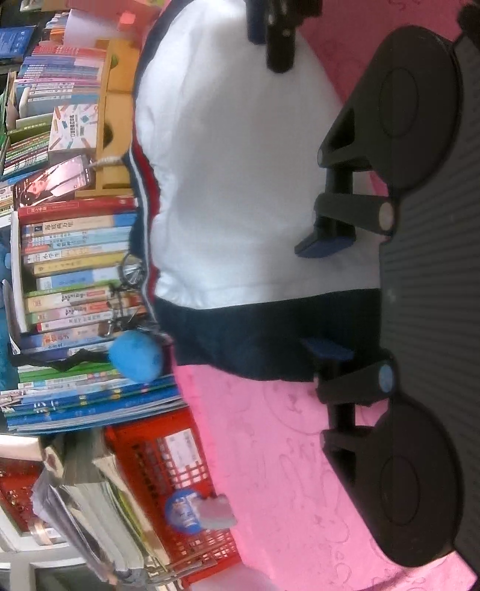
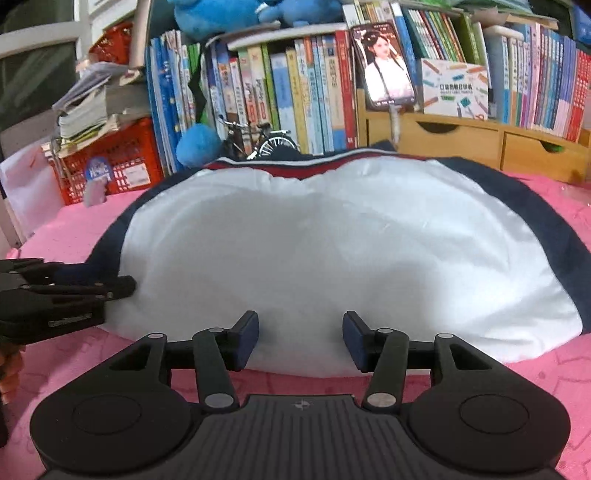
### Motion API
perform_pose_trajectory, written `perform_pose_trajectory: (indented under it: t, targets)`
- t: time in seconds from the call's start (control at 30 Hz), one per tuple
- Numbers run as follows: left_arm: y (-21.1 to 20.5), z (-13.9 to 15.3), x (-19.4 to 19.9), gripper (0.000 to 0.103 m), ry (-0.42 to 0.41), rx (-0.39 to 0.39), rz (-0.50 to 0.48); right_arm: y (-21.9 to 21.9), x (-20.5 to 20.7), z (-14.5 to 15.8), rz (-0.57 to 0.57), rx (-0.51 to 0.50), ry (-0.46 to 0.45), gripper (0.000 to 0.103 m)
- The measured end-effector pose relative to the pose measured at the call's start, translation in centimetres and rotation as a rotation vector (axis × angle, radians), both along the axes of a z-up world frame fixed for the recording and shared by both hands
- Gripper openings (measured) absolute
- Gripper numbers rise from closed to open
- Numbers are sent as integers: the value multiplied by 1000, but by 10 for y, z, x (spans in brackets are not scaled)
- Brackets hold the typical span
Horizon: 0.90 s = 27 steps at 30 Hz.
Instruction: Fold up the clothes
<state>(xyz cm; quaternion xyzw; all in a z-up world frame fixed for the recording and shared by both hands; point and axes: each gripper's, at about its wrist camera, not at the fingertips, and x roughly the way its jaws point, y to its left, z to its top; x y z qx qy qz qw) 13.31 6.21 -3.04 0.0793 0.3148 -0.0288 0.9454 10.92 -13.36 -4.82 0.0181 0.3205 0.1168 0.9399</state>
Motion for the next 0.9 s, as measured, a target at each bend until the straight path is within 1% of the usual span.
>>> perform_pose_trajectory:
  t: [0.07,0.13,0.2,0.27,0.33,0.37,0.4,0.43,0.57,0.6,0.63,0.67,0.73,0.8,0.9]
  targets:
    - [5,0,-2,48,10,-25,6,1,0,-1,-3,-8,-4,52]
    - [9,9,-5,46,31,-63,50,3,0,-2,-4,-15,-4,52]
    - [11,29,-10,41,21,-172,34,2,-1,-2,-3,-17,-5,52]
    - [3,49,-10,38,7,-252,-43,2,0,-2,-2,-19,-5,52]
    - [-16,65,2,38,50,-300,-142,3,0,-2,-2,-20,-5,52]
    - [-26,66,10,38,85,-315,-178,3,0,-2,-2,-20,-5,52]
    - [-41,67,21,38,126,-311,-218,2,1,-2,-2,-17,-5,52]
    - [-55,66,31,38,159,-286,-244,1,1,-2,-2,-9,-5,52]
    - [-112,33,81,37,287,-134,-272,-6,2,-2,-2,33,-1,52]
    - [-120,22,94,37,297,-102,-267,-8,2,-2,-2,47,1,52]
    - [-126,17,106,36,273,-82,-265,-10,2,-2,-3,60,2,52]
    - [-132,13,117,34,242,-64,-264,-11,3,-2,-4,66,3,52]
    - [-133,10,152,33,230,-73,-190,-9,2,-1,-5,54,2,51]
    - [-133,9,187,30,222,-85,-112,-6,1,-1,-10,30,-1,50]
    - [-131,9,201,26,217,-91,-91,-5,0,-1,-11,25,-2,49]
